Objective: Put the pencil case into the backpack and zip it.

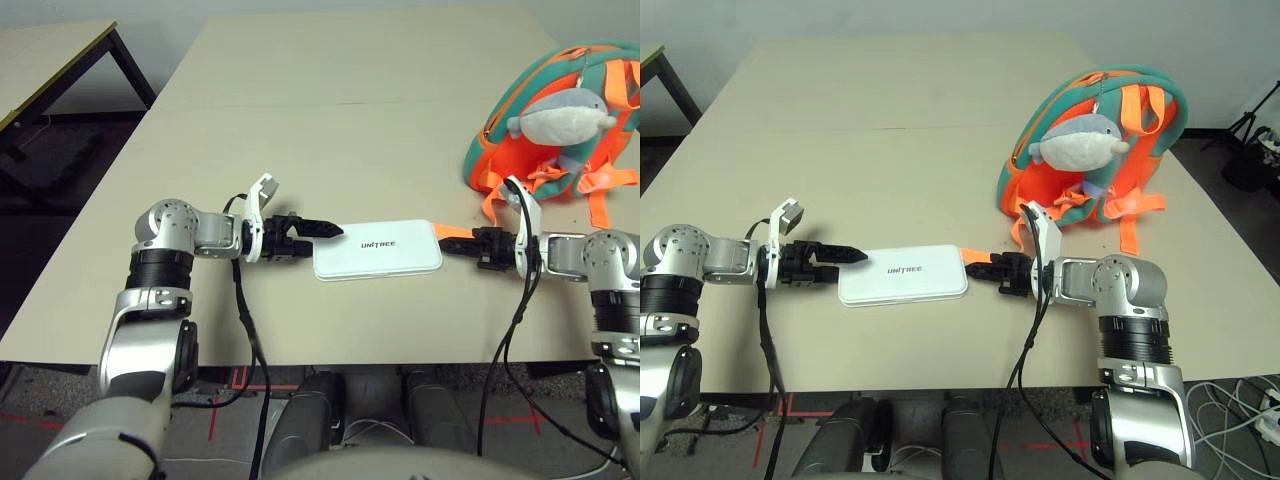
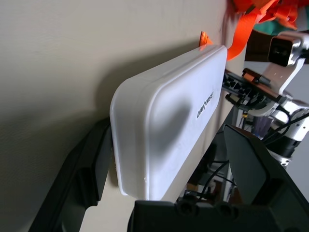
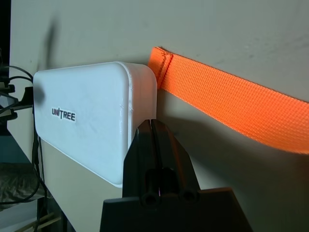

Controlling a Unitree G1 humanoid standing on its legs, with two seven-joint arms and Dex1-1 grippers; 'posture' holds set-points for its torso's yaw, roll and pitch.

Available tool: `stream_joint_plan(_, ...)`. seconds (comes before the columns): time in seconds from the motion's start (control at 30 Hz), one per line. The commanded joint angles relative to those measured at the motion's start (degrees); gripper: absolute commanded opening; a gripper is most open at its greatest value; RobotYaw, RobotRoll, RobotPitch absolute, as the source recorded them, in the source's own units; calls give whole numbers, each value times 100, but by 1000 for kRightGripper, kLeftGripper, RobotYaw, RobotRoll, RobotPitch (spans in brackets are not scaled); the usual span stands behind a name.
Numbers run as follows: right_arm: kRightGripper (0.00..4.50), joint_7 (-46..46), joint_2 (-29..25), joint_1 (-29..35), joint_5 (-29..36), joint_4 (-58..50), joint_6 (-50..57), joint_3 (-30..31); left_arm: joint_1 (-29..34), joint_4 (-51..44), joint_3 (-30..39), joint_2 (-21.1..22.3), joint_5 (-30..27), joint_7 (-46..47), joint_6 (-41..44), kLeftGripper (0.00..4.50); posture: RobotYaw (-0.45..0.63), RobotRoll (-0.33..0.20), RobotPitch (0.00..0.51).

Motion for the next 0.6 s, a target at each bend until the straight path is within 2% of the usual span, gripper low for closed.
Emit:
stream_joint_plan(0.03, 38, 40, 135, -82, -34, 67, -44, 133, 278, 88, -476, -118, -76, 2, 202, 4500, -59, 0, 131)
stream_joint_plan(0.1, 38, 56, 142, -133, -74, 123, -86, 129, 272, 117, -480, -121, -97, 14, 202, 4500, -60, 0, 130)
stream_joint_plan(0.33, 0, 80, 223, -310, -156, 285, -219, 138, 298, 105, -762, 34, -415, -69, 202, 2405, -58, 0, 129)
stream_joint_plan(0.4, 0, 98, 232, -324, -179, 307, -255, 149, 325, 71, -816, 78, -490, -74, 202, 2048, -58, 0, 129)
stream_joint_plan(0.6, 0, 176, 204, -338, -308, 270, -579, 137, 413, -395, -711, 147, -517, -324, 202, 1530, -53, 0, 127)
